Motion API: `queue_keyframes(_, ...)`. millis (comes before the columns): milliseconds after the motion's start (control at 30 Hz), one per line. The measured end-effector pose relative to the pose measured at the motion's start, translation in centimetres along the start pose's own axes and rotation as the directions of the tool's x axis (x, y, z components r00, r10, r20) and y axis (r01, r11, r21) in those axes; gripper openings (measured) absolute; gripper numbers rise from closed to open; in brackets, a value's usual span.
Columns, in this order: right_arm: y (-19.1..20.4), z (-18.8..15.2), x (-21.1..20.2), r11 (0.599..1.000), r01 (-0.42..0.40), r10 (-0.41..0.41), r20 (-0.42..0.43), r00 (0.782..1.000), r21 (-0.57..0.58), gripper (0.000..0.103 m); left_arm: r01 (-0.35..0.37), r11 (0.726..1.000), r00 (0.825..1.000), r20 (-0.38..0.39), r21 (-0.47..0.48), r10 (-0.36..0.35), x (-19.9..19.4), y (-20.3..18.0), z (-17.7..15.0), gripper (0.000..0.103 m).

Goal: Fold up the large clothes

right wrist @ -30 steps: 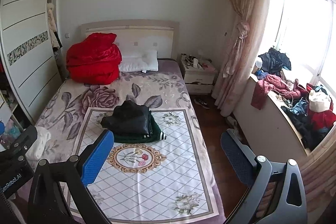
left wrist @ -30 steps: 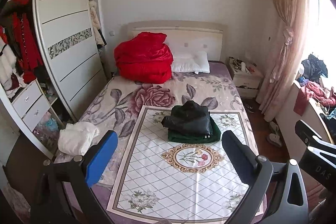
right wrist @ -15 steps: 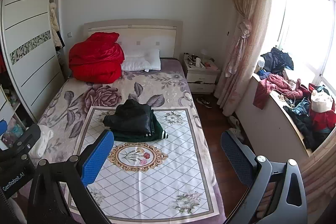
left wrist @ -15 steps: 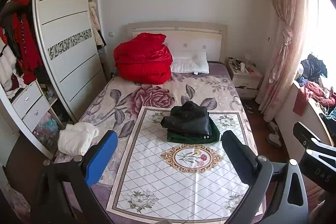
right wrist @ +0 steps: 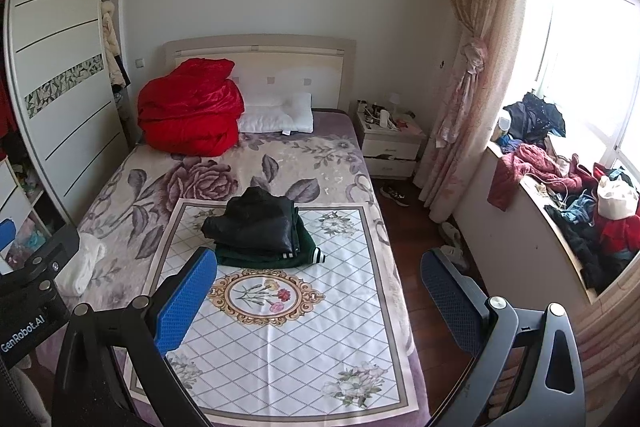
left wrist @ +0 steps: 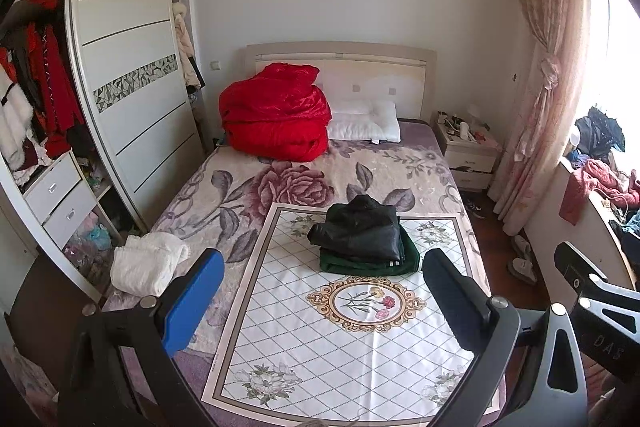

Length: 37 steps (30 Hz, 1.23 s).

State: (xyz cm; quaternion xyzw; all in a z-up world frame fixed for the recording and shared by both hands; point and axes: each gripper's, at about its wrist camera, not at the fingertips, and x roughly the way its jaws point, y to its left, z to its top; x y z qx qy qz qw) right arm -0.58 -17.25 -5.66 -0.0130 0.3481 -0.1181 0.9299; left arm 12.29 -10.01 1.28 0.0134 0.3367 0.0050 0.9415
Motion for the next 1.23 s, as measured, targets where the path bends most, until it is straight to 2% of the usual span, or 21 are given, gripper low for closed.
queue_keyframes(1233, 0.70, -0.63, -0.15, 1.000, -0.016, 0.016, -0.002, 1.000, -0.004, 0.103, -0.006, 1.000, 1.000, 0.003, -0.006, 0.006, -0.15, 0.05, 0.03, 0.101)
